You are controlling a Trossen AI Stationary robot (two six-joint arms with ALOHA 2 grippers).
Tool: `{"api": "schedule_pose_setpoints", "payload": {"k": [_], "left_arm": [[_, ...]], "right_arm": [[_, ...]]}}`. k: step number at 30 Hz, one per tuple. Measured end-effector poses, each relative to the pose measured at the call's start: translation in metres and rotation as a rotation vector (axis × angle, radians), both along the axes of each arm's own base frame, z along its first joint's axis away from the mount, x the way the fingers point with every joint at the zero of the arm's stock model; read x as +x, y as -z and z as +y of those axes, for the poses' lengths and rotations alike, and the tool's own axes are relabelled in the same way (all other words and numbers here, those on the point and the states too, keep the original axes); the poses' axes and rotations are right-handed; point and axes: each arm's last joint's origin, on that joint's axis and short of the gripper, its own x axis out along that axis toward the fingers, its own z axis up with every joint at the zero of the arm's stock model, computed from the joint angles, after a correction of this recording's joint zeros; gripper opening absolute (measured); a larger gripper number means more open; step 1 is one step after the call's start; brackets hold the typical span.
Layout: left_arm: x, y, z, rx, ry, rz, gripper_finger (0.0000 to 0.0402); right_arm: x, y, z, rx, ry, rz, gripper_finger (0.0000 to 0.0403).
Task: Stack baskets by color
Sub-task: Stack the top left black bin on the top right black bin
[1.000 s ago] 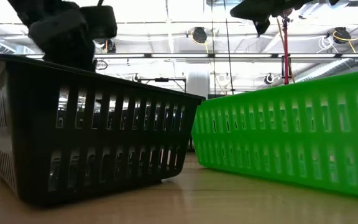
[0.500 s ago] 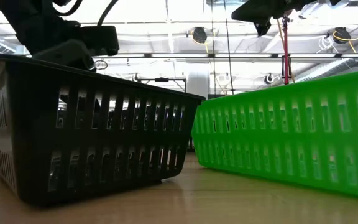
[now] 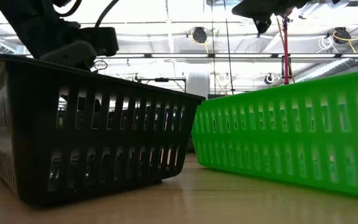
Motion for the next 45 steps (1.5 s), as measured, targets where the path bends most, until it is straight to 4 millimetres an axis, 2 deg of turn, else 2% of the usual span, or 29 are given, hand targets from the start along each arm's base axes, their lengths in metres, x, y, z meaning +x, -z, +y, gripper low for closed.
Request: {"api": "schedule_pose_setpoints", "payload": {"k": [7, 11, 17, 23, 29, 33, 38, 45], "left_arm": [[0.0, -0.001, 0.0, -0.009, -0.004, 0.0, 0.0019], [-0.002, -0.006, 0.001, 0.003, -0.004, -0.01, 0.0008], [-0.013, -0.028, 0.008, 0.041, -0.014, -0.036, 0.0013], [-0.019, -0.076, 0.014, 0.128, 0.037, -0.114, 0.0008], [-0.016, -0.143, 0.018, 0.258, 0.144, -0.24, 0.0007], [-0.012, -0.176, 0.019, 0.337, 0.196, -0.304, 0.001], [-0.01, -0.182, 0.02, 0.404, 0.195, -0.318, 0.0012], [-0.01, -0.181, 0.019, 0.408, 0.207, -0.311, 0.0013]], "right_arm": [[0.0, 0.0, 0.003, 0.0, -0.016, 0.0, 0.0], [0.0, 0.001, 0.005, 0.0, -0.022, 0.008, 0.0], [-0.002, 0.009, 0.005, 0.001, -0.021, 0.096, 0.0], [-0.004, 0.027, 0.005, 0.008, -0.019, 0.274, 0.0], [0.004, 0.06, 0.005, 0.054, 0.004, 0.432, 0.0], [0.008, 0.081, 0.006, 0.09, -0.015, 0.544, 0.0], [0.014, 0.094, 0.01, 0.213, -0.083, 0.616, 0.0], [0.016, 0.115, 0.012, 0.25, -0.078, 0.77, 0.0]]}}
